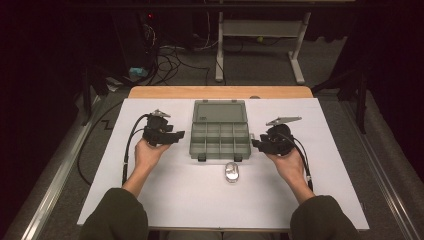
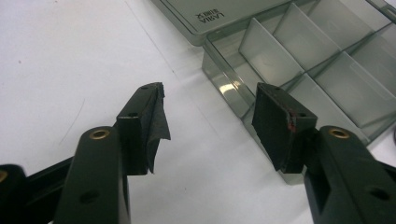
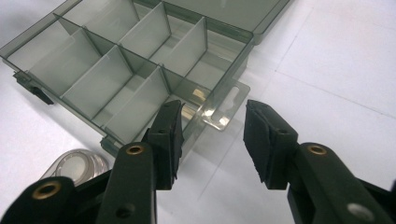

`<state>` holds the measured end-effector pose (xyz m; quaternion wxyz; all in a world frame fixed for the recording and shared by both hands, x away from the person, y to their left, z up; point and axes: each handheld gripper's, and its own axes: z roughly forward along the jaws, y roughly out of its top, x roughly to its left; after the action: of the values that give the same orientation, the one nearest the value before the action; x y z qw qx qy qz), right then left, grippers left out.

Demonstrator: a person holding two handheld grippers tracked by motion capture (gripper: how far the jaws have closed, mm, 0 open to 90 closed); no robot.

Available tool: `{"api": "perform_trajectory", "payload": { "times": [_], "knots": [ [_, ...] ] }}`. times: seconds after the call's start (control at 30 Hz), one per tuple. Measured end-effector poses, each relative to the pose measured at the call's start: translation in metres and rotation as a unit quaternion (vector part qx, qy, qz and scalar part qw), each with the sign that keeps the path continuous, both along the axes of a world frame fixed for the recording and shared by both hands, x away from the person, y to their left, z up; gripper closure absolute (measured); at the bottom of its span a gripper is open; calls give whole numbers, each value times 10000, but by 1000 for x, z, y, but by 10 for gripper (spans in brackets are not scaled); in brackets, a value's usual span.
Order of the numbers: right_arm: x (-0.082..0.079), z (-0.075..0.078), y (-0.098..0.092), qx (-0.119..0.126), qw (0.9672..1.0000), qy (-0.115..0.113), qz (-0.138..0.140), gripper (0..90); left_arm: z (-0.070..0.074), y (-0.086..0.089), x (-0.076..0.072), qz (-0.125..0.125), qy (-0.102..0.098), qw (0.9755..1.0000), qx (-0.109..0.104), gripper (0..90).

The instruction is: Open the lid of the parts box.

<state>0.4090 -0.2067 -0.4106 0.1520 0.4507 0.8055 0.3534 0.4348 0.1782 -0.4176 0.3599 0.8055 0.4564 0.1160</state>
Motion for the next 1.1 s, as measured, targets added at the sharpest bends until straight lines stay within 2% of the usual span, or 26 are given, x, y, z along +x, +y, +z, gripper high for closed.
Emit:
{"api": "perform_trajectory", "payload": {
  "times": [0.63, 1.1],
  "knots": [
    [-23, -7, -31, 266, 9994, -155, -149, 503, -1, 11, -28, -150, -196, 9995, -177, 430],
    [-41, -11, -47, 383, 9985, -364, -165, 453, -6, 26, -48, -80, -286, 9991, -288, 421]
  ]
}}
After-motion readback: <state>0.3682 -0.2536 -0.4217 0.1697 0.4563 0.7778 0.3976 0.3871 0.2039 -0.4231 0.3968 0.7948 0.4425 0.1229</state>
